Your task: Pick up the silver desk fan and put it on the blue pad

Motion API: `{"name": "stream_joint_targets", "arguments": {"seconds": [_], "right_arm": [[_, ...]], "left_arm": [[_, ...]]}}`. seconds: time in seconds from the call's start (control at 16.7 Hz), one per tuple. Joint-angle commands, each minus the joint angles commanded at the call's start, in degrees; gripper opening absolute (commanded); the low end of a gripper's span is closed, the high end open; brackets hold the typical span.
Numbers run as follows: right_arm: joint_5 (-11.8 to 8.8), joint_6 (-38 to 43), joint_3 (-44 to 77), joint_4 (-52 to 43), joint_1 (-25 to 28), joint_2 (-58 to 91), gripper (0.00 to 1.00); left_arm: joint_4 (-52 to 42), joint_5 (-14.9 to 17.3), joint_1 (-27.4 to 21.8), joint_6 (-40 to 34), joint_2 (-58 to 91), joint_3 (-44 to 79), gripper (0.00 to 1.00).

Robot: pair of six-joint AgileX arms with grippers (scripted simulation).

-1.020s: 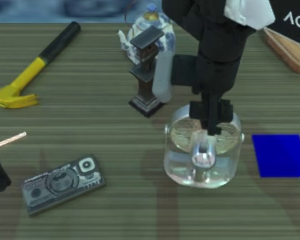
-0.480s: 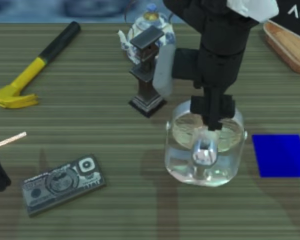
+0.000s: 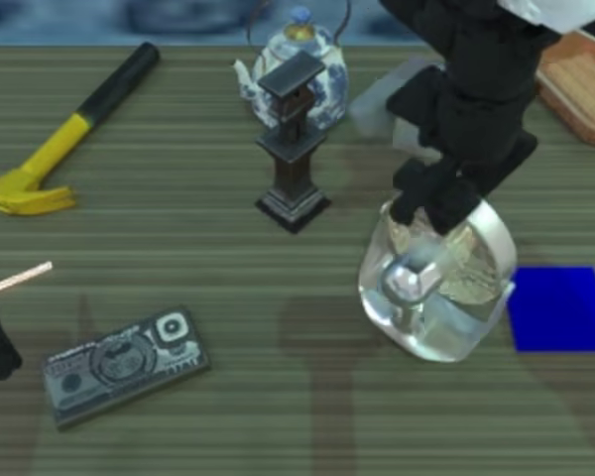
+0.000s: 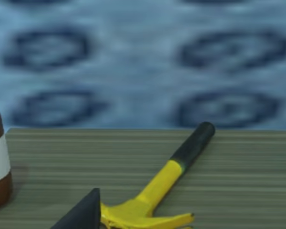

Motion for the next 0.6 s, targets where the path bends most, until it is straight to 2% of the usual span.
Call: {"name": "stream_joint_targets", "arguments": {"seconds": [0.6], "right_arm": [[0.1,64.8,-7.5,3.8,-10.6,-9.0,0.00]], "left_arm": [[0.0,0.0,0.0,0.0,0.0,0.0,1.00]]}}
